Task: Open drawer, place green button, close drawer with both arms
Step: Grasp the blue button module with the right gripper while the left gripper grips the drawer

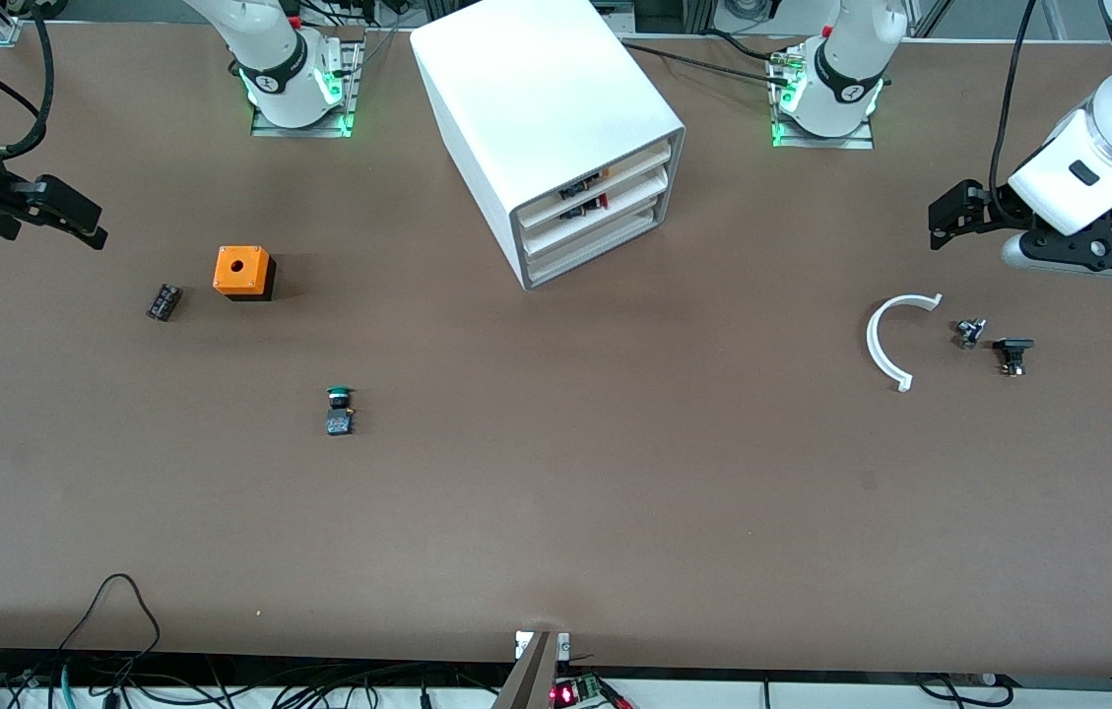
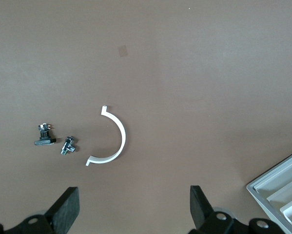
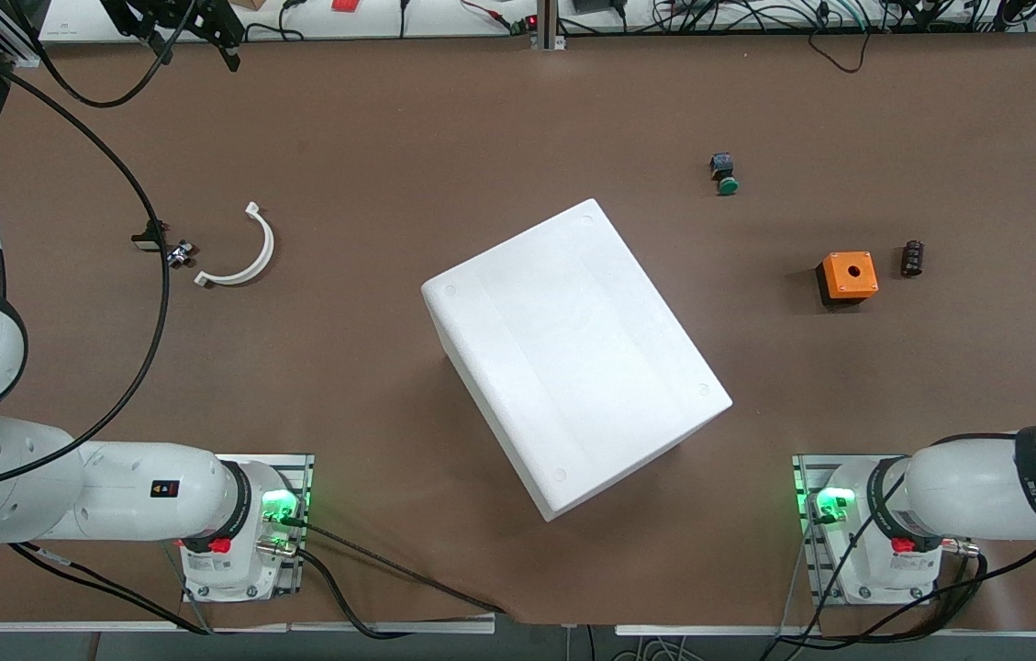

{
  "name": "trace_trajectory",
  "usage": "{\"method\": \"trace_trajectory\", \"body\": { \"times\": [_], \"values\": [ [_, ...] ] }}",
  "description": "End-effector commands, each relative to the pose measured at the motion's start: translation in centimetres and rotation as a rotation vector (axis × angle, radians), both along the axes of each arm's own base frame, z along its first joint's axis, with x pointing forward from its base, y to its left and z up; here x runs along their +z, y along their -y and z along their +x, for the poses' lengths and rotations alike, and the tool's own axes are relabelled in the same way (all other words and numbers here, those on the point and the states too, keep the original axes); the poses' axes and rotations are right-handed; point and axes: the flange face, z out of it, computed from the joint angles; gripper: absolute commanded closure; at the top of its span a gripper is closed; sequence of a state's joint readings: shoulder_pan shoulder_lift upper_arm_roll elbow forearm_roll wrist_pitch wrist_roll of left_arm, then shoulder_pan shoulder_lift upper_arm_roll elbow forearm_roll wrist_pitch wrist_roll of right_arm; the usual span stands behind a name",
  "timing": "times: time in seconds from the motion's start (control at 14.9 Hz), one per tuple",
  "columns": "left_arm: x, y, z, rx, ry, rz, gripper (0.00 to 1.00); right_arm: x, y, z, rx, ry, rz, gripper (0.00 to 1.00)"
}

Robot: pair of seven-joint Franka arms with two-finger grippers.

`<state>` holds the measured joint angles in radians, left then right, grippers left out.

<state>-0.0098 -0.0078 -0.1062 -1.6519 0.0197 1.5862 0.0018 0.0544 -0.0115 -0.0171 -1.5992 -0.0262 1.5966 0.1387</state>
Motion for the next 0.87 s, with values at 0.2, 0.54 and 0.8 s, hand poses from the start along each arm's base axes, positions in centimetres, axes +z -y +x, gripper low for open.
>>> {"method": "trace_trajectory", "body": {
  "times": [0.2,0.54,0.8],
  "values": [
    [0.6,0.1,-0.7,0.011,-0.007,-0.004,0.0,0.5,0.1,0.2,0.012,0.007,-0.014,0.0],
    [0.6,0.1,-0.8,0.011,-0.01,-0.004,0.0,-0.5,-0.2,0.6,0.016,-0.03,-0.018,0.0],
    [0.6,0.2,-0.8,0.008,-0.014,-0.008,0.0,-3.7,-0.9,1.3,0.031,-0.099,-0.015,0.0]
  ]
}}
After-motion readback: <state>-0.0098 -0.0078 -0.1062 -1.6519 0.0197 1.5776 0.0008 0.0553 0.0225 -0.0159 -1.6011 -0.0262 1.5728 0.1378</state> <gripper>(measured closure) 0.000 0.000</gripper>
